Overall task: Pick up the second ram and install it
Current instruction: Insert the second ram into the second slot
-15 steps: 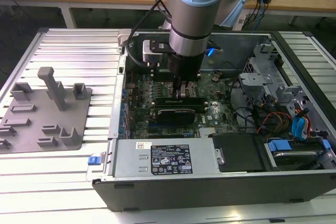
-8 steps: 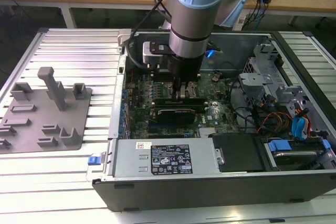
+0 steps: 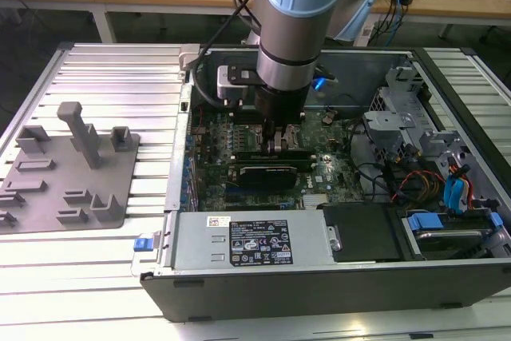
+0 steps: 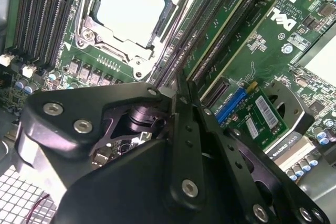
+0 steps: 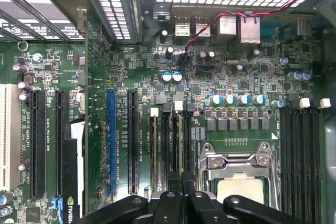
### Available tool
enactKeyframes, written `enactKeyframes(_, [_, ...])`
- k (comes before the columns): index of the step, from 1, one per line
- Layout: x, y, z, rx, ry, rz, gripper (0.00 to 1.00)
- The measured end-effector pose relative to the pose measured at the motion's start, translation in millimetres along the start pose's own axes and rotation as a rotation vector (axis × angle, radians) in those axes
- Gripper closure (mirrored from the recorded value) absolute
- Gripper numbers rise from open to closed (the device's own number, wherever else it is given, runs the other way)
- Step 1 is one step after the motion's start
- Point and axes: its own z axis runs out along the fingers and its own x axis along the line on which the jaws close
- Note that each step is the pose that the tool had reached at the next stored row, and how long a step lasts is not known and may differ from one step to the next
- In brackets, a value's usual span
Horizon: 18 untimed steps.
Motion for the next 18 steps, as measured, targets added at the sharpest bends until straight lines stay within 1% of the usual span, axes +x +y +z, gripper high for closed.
enactKeyframes(2, [0.3, 0.0, 2.2, -0.0002, 0.0006, 0.0, 0.91])
enactKeyframes(5, [0.2, -0.1, 2.6, -0.0002, 0.0003, 0.0, 0.91])
enactKeyframes(6, [0.1, -0.2, 3.3, 0.0006, -0.0013, 0.0, 0.9])
enactKeyframes(7, [0.2, -0.1, 2.9, 0.0, 0.0001, 0.0, 0.84])
enactKeyframes(9, [0.2, 0.0, 1.4, -0.0003, 0.0006, 0.0, 0.84])
enactKeyframes(11, [-0.2, 0.1, -3.1, -0.0001, 0.0002, 0.0, 0.84])
enactKeyframes(12, [-0.5, 0.3, -6.8, -0.0001, 0.0004, 0.0, 0.84])
enactKeyframes(13, [-1.3, 0.7, -16.0, 0.0001, 0.0001, 0.0, 0.84])
enactKeyframes(14, [-1.7, 0.9, -22.0, 0.0006, 0.0002, 0.0, 0.84])
enactKeyframes(15, [-1.9, 0.9, -23.6, 0.0009, 0.0001, 0.0, 0.84])
enactKeyframes(18, [-1.9, -0.6, -23.8, 0.001, 0.0003, 0.0, 0.84])
